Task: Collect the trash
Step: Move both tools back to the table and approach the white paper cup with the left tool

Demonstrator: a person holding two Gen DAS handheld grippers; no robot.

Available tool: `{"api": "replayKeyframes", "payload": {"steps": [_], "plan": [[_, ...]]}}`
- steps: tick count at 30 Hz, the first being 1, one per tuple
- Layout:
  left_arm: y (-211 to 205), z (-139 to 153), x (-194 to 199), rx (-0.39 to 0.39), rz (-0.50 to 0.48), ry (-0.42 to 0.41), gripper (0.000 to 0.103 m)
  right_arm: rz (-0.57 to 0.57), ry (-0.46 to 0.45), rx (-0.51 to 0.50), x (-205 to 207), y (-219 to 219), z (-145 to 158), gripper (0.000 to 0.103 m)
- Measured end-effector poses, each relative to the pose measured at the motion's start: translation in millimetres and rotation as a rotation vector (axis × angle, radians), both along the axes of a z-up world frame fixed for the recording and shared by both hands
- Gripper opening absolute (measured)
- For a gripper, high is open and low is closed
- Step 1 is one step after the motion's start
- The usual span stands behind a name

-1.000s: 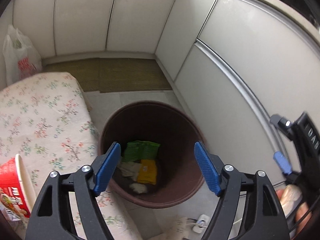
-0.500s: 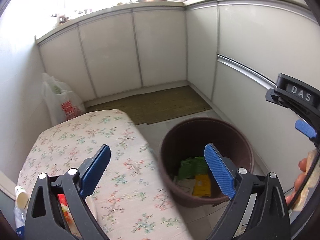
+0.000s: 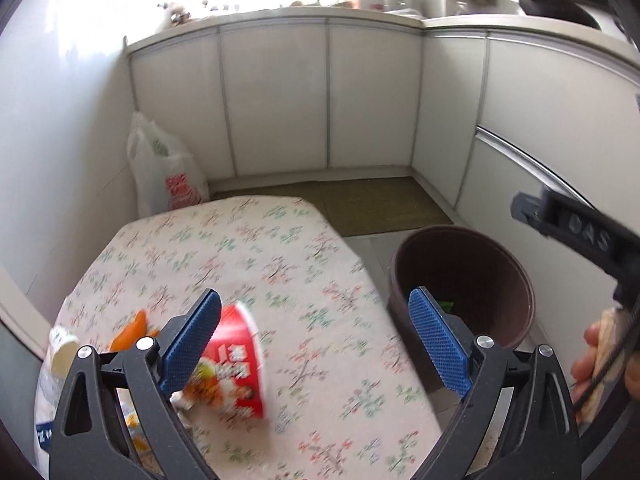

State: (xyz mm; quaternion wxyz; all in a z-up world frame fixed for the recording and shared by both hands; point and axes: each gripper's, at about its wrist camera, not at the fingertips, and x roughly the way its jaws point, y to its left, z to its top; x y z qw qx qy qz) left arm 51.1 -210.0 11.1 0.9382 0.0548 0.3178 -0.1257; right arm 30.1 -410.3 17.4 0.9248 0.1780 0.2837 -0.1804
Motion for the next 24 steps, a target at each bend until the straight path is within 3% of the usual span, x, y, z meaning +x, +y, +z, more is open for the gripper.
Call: {"api": "replayKeyframes", "payload": {"steps": [10, 18, 24], "plan": [[69.0, -17.1, -28.8, 0.045, 0.050, -0.028, 0.092, 0.191, 0.045, -0.064, -20.2, 70.4, -16.4, 0.096], [112.9, -36.8, -23.2, 0.040, 0.096, 0.028, 0.092, 0.296, 0.091, -0.164, -20.0, 120.8, -33.5, 0.096], [142.0, -51.5, -9.0, 0.052, 0.154, 0.078, 0.092, 0.331, 0.091, -0.171, -13.4, 137.4, -39.1, 0.096]]}}
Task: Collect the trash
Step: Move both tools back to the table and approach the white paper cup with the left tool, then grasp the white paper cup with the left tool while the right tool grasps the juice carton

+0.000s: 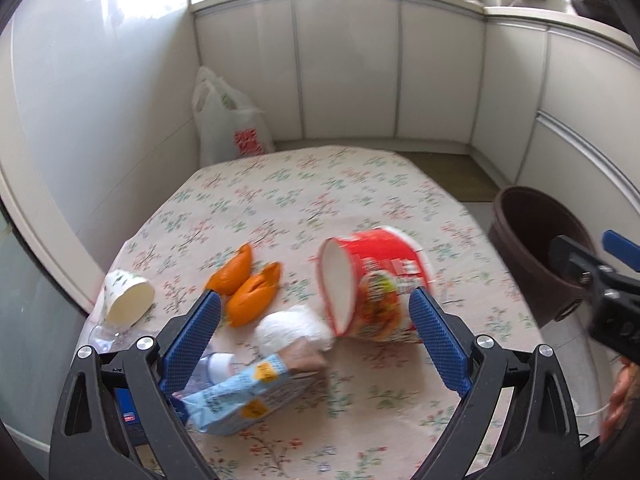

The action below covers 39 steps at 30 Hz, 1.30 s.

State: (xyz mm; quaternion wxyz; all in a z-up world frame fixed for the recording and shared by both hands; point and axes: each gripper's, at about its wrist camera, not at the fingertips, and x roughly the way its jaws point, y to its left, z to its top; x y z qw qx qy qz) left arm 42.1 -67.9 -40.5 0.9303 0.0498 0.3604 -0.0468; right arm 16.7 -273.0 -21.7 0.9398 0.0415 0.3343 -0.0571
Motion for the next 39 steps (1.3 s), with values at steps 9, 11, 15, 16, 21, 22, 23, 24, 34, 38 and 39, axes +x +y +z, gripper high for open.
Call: {"api": "replayKeyframes", "payload": {"steps": [9, 11, 15, 16, 21, 22, 23, 24, 34, 38, 39], "plan": [[76.1, -11.1, 39.6, -0.083, 0.188, 0.111, 0.092, 0.078, 0.016, 0.017, 19.1, 36.1, -7.5, 0.096], [94.3, -11.7, 52.1, -0.091, 0.227, 0.147, 0.092, 0.111, 0.019, 0.005, 21.9, 49.1, -9.8, 0.096], [135.6, -15.9, 80.5, -0.062, 0.325, 0.234, 0.092, 0.161, 0.038, -0.014, 26.3, 69.0, -15.9, 0.096], [144.3, -18.5, 87.1, -0.063, 0.337, 0.265, 0.092, 0.173, 0.047, -0.018, 27.8, 74.3, -18.3, 0.096], [169.0, -31.5, 121.6, 0.078, 0.335, 0.373, 0.092, 0.213, 0.087, -0.019, 32.6, 91.7, -26.0, 0.096], [170.9, -35.4, 127.8, 0.124, 0.325, 0.389, 0.092, 0.221, 0.094, -0.018, 33.5, 95.1, -27.3, 0.096], [172.1, -41.3, 134.4, 0.179, 0.309, 0.412, 0.092, 0.227, 0.100, -0.017, 34.6, 97.6, -28.4, 0.096], [173.6, -46.0, 139.2, 0.212, 0.296, 0.434, 0.092, 0.238, 0.111, -0.016, 35.6, 101.5, -30.2, 0.096], [232.9, -71.9, 157.1, -0.186, 0.454, 0.539, 0.092, 0.295, 0.173, -0.050, 39.8, 124.1, -48.7, 0.096], [237.5, -75.4, 162.5, -0.233, 0.571, 0.535, 0.092, 0.302, 0.199, -0.043, 42.3, 127.1, -55.1, 0.096], [240.2, -78.4, 165.4, -0.251, 0.589, 0.546, 0.092, 0.303, 0.200, -0.046, 42.1, 127.1, -55.6, 0.096]]}}
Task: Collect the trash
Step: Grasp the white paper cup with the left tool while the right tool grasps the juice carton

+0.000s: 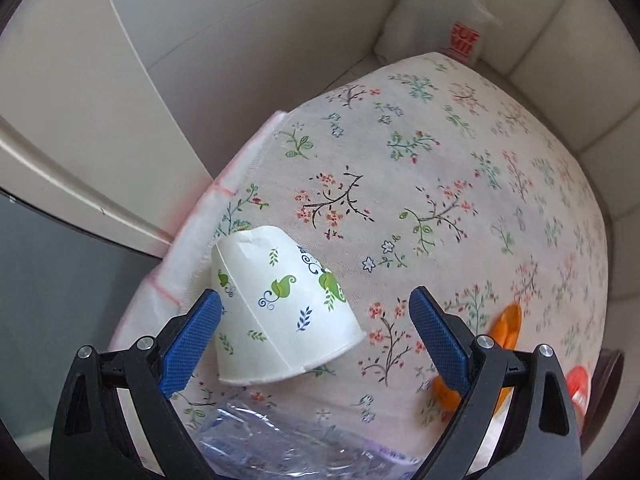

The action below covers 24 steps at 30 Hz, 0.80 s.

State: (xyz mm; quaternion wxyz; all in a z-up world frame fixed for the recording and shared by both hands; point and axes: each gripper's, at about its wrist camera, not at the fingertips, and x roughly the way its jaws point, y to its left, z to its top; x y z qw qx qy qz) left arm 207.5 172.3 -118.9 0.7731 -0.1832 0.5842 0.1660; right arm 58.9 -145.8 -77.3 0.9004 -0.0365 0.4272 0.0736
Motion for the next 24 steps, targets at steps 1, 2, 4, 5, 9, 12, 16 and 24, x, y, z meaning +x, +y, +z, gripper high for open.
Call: {"api": "replayKeyframes", "payload": {"steps": [1, 2, 4, 5, 9, 12, 16, 24], "plan": [[2.6, -4.2, 2.1, -0.015, 0.022, 0.010, 0.092, 0.002, 0.001, -0.004, -0.2, 0.9, -1.0, 0.096], [5.4, -7.7, 4.3, -0.002, 0.043, 0.019, 0.092, 0.005, 0.003, -0.007, -0.4, 1.4, -2.2, 0.096], [6.1, -9.1, 6.2, 0.017, 0.053, 0.022, 0.092, 0.007, 0.011, -0.011, 0.0, 1.3, -4.9, 0.096], [7.9, -13.3, 6.7, 0.004, 0.056, 0.036, 0.092, 0.008, 0.018, -0.007, 0.3, 1.4, -6.0, 0.096], [21.3, -35.1, 2.9, -0.076, 0.092, 0.100, 0.092, 0.013, 0.094, 0.066, 2.6, 1.1, -13.0, 0.096], [26.4, -29.7, -2.0, -0.100, 0.100, 0.050, 0.081, 0.016, 0.182, 0.164, 3.0, 1.9, -20.3, 0.096], [16.1, -14.3, -6.7, -0.160, 0.050, -0.030, 0.080, -0.005, 0.323, 0.325, 1.2, 4.0, -35.0, 0.096], [-41.4, 33.8, -15.4, -0.154, -0.146, -0.179, 0.080, -0.084, 0.483, 0.552, -6.5, 13.1, -52.3, 0.096]]}}
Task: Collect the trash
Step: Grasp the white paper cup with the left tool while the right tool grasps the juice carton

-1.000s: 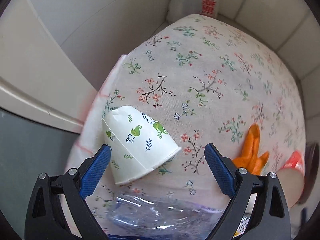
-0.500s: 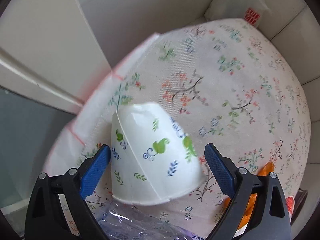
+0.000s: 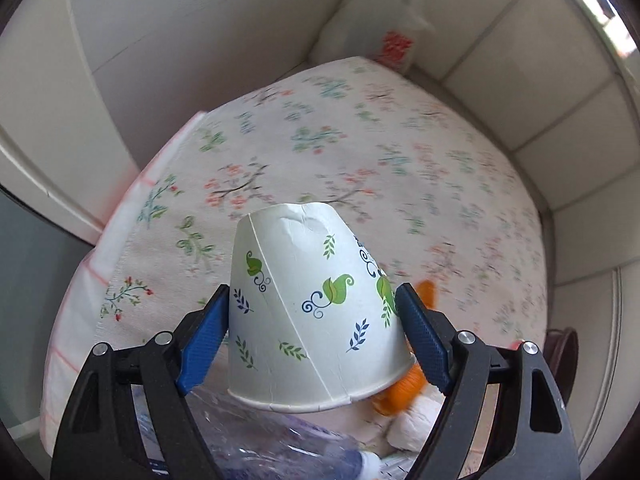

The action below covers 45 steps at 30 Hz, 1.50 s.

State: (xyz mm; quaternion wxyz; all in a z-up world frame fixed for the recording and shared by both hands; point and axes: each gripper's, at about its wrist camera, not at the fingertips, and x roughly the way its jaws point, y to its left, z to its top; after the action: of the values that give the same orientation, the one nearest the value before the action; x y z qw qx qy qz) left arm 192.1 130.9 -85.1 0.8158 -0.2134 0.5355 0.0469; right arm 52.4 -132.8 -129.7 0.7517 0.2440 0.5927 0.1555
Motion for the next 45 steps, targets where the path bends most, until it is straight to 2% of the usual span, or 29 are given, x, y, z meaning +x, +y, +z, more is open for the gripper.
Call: {"api": "replayKeyframes", "payload": {"steps": [6, 12, 16, 24, 27, 29, 30, 33, 34, 39, 45], "plan": [[-35.1, 45.2, -19.4, 0.031, -0.103, -0.153, 0.080, -0.109, 0.072, 0.081, 6.6, -0.2, -7.3, 0.096], [-49.8, 84.2, -45.4, 0.096, -0.153, -0.301, 0.080, -0.180, 0.104, 0.085, 18.5, 5.2, -17.7, 0.096], [-52.4, 89.3, -51.3, 0.092, -0.170, -0.315, 0.080, -0.213, 0.137, 0.108, 27.0, 12.9, -26.2, 0.096], [-42.2, 75.1, -44.8, 0.072, -0.166, -0.270, 0.080, -0.228, 0.097, 0.070, 41.7, 21.4, -27.8, 0.095], [-42.8, 72.2, -42.7, 0.056, -0.164, -0.257, 0.080, -0.225, 0.075, 0.033, 46.5, 27.8, -27.8, 0.086], [-45.0, 71.1, -42.9, 0.061, -0.166, -0.257, 0.080, -0.214, 0.062, 0.016, 47.4, 31.6, -28.7, 0.071], [-47.3, 71.9, -43.8, 0.068, -0.168, -0.259, 0.080, -0.208, 0.056, 0.000, 47.9, 33.9, -28.9, 0.067], [-48.8, 72.6, -44.3, 0.089, -0.170, -0.265, 0.080, -0.185, 0.061, 0.015, 47.3, 34.6, -33.0, 0.041], [-48.2, 72.6, -44.3, 0.092, -0.168, -0.266, 0.080, -0.178, 0.067, 0.019, 47.2, 34.9, -34.8, 0.038], [-43.8, 71.3, -44.1, 0.090, -0.156, -0.264, 0.080, -0.153, 0.045, 0.047, 43.5, 37.3, -32.6, 0.031], [-45.0, 72.3, -46.4, 0.096, -0.159, -0.270, 0.080, -0.133, 0.014, 0.058, 35.9, 30.2, -19.4, 0.029]]}}
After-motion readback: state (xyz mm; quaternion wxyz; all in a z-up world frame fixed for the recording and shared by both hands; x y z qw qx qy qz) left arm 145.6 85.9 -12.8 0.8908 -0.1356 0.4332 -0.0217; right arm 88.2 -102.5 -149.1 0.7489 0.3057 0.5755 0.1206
